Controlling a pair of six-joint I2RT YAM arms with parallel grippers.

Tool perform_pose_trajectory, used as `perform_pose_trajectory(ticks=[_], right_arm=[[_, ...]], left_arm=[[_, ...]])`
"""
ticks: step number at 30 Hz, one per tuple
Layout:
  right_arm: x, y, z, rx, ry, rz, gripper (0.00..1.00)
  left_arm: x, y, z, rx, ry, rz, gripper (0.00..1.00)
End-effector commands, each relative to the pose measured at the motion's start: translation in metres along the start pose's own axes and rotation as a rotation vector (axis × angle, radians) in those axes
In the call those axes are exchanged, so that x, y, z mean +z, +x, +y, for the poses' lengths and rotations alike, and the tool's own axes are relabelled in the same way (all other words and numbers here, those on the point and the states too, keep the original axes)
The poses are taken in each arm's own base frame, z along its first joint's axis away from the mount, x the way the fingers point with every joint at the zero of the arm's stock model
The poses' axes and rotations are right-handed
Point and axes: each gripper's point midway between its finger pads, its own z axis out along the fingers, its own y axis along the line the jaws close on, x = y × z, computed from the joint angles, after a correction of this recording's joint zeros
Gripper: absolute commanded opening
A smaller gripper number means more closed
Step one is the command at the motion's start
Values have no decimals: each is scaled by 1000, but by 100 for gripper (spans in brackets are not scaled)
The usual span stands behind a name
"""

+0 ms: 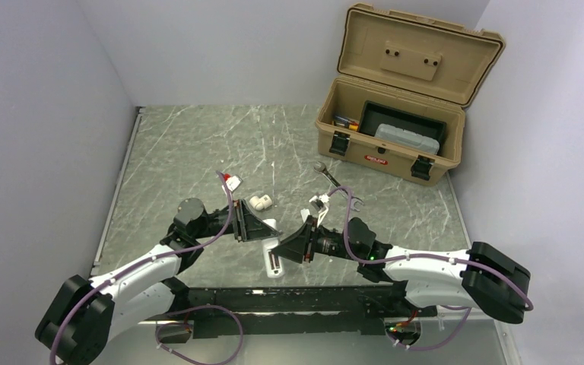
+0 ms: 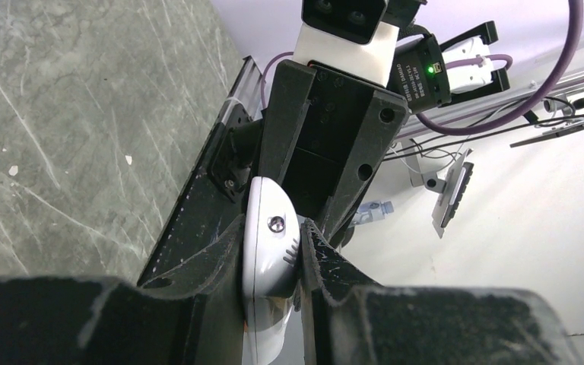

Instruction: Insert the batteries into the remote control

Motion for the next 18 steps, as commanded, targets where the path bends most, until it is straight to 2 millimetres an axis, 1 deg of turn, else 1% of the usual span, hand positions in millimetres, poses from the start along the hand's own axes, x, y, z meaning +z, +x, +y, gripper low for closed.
perform_pose_trajectory(ticks=[1,8,10,13,14,15,17,18], right_arm=[[9,3,5,-69,-18,54,0],[7,3,-11,-141,84,59,0],[8,2,-7,-152,74,58,0],[8,2,-7,-153,76,60,3],[8,1,-6,-152,71,58,8],[8,1,-5,-151,66,54,16],[7,-2,0,-153,44,32,34],[6,-4,3,-156,32,21,41]], left_arm=[[3,-13,-21,48,66,-37,0],[3,-13,-19,37,65,-39,0],[3,-12,-19,36,65,-39,0],[4,-12,-18,30,69,-37,0],[4,-11,-17,30,71,-36,0],[4,-11,-17,30,72,-35,0],[3,-10,-17,31,73,-32,0],[4,-10,-16,33,71,-31,0]])
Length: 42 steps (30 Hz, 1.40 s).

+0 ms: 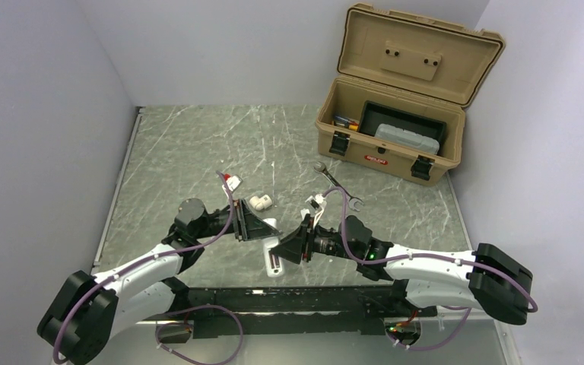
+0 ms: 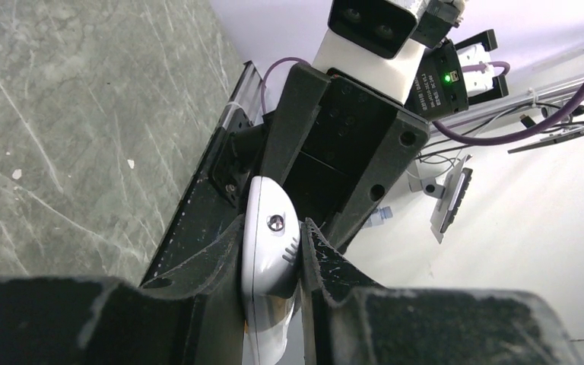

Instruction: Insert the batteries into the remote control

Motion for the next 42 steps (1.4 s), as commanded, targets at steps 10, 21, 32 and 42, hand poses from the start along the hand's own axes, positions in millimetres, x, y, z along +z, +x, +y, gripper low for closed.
perform_pose_trajectory(ticks=[10,21,32,42], right_arm=[[-13,-48,15,-185,52,-139,69],[-60,-56,-69,-116,573,-172,67],[-28,-24,-94,31,760,-11,58],[25,1,-122,68,996,134,53]], left_arm=[[3,-4,-4,37,10,-19,0],[-18,-24,23,34,-79,-72,0],[-70,-58,52,104,-298,-164,0],[-82,-62,45,114,-277,-203,0]])
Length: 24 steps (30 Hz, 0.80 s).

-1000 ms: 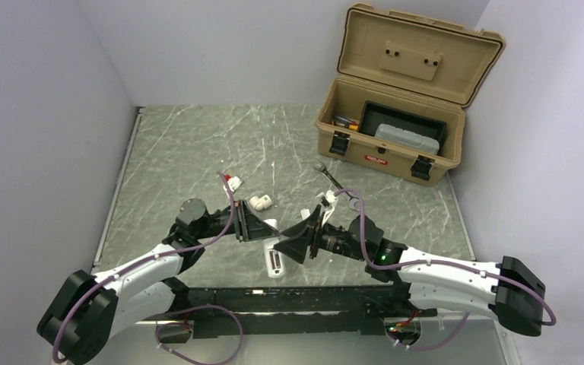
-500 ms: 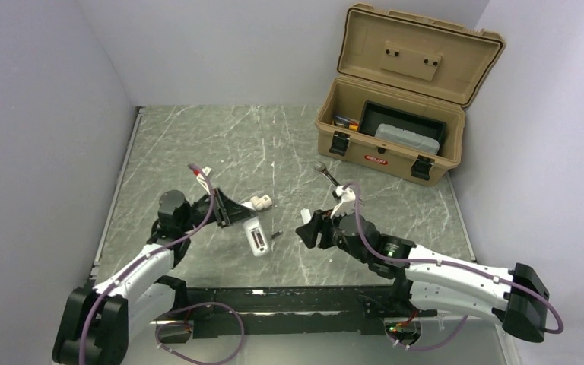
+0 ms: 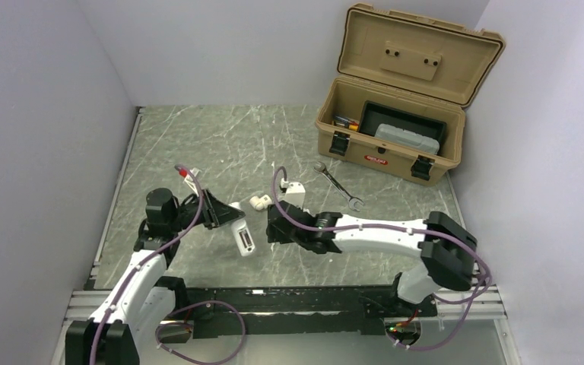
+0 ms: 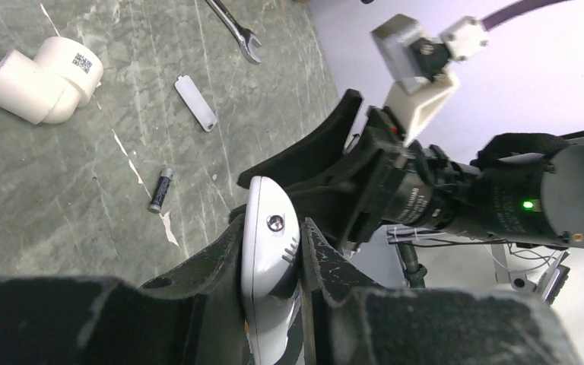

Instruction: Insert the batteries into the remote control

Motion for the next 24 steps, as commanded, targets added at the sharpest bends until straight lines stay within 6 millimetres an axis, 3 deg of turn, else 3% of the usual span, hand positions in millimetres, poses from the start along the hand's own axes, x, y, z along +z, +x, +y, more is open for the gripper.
perform_pose_trajectory(ticks=[1,14,24], right_arm=[[12,5,-5,57,105,39,53],[47,24,-25,314,268,98,51],[54,16,-34,375,305,57,47]], left_arm=[[-8,-7,-13,69,40,-8,0],[-16,-10,-15,94,38,-11,0],[-18,-5,-15,76,73,-6,0]])
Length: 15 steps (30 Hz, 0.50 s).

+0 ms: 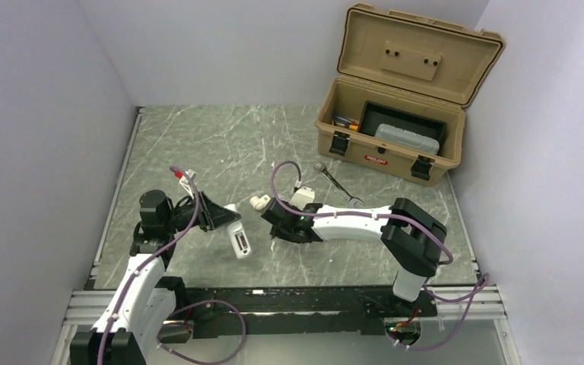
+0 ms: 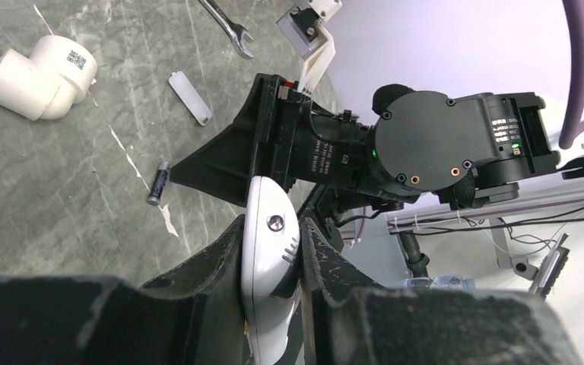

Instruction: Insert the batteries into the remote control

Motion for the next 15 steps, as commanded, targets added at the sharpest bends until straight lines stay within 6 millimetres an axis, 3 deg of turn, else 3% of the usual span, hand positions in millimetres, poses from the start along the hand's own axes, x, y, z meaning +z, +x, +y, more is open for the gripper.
perform_pose_trajectory(ticks=[1,11,15], right_arm=[[-1,-7,9,42,2,-21,47],[1,-7,11,54,-2,-18,50],[-2,-13,7,7,-1,-41,55]], left_arm=[[-4,-8,-11,51,52,-16,0],[-10,-5,-34,153,184,-35,0],[-10,-6,-34,144,179,-37,0]])
